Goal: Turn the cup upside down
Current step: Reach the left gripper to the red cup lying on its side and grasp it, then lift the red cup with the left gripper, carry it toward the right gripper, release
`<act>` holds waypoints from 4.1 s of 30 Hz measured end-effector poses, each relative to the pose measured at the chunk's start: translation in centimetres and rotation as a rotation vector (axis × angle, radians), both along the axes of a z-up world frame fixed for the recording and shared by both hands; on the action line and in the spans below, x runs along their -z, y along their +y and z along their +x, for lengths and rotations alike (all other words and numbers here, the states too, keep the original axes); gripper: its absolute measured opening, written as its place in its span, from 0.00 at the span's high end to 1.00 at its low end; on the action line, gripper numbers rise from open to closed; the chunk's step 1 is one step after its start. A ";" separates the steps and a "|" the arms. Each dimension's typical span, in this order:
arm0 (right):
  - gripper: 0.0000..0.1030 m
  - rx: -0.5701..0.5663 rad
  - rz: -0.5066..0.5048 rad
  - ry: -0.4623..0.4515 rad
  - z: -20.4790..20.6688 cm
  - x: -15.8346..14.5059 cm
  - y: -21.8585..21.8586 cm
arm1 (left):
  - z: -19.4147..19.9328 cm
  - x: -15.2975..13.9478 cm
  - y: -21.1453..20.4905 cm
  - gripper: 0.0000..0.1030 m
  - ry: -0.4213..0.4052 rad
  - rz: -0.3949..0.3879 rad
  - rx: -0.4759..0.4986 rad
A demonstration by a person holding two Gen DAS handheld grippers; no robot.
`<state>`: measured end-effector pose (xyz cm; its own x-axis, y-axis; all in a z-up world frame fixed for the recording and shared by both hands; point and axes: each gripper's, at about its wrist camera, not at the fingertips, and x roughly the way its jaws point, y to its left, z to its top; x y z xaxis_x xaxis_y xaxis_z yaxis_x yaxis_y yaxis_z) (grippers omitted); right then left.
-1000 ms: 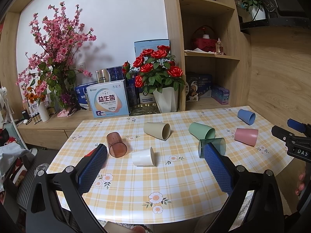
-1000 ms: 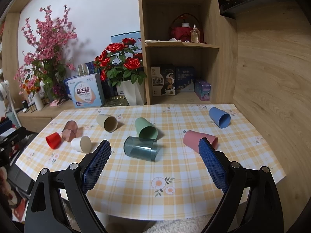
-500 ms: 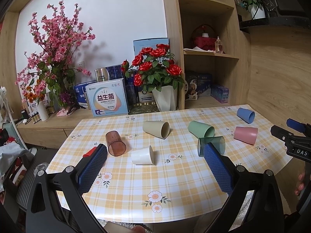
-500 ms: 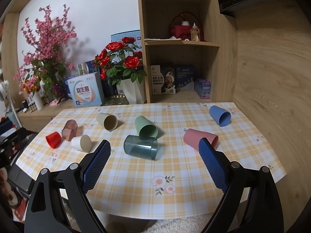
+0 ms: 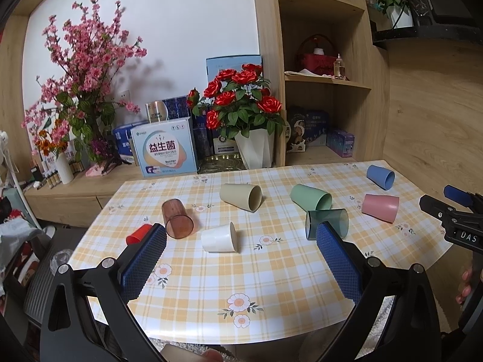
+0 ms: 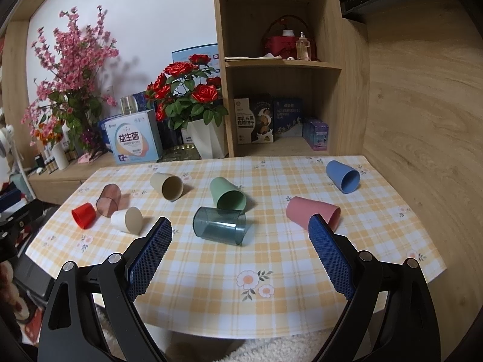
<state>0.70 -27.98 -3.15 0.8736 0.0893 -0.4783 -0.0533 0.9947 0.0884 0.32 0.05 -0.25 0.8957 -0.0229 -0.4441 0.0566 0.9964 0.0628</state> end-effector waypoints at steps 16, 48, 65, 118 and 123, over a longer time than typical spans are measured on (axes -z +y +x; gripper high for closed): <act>0.14 -0.010 0.105 0.115 7.3 3.1 -2.7 | 4.1 5.5 7.2 0.06 0.202 -0.022 -0.111; 0.14 -0.037 0.211 0.400 15.0 10.2 -3.4 | 26.4 13.8 24.5 0.25 0.574 -0.004 -0.105; 0.14 -0.038 0.257 0.396 15.3 10.4 -3.4 | 26.3 18.0 26.2 0.46 0.745 -0.247 -0.169; 0.14 0.150 0.324 0.357 11.7 10.5 -18.8 | 20.3 19.7 -22.1 0.45 0.814 -0.306 0.307; 0.14 0.144 0.322 0.360 11.4 10.0 -18.1 | 20.1 19.2 -21.8 0.35 0.807 -0.298 0.327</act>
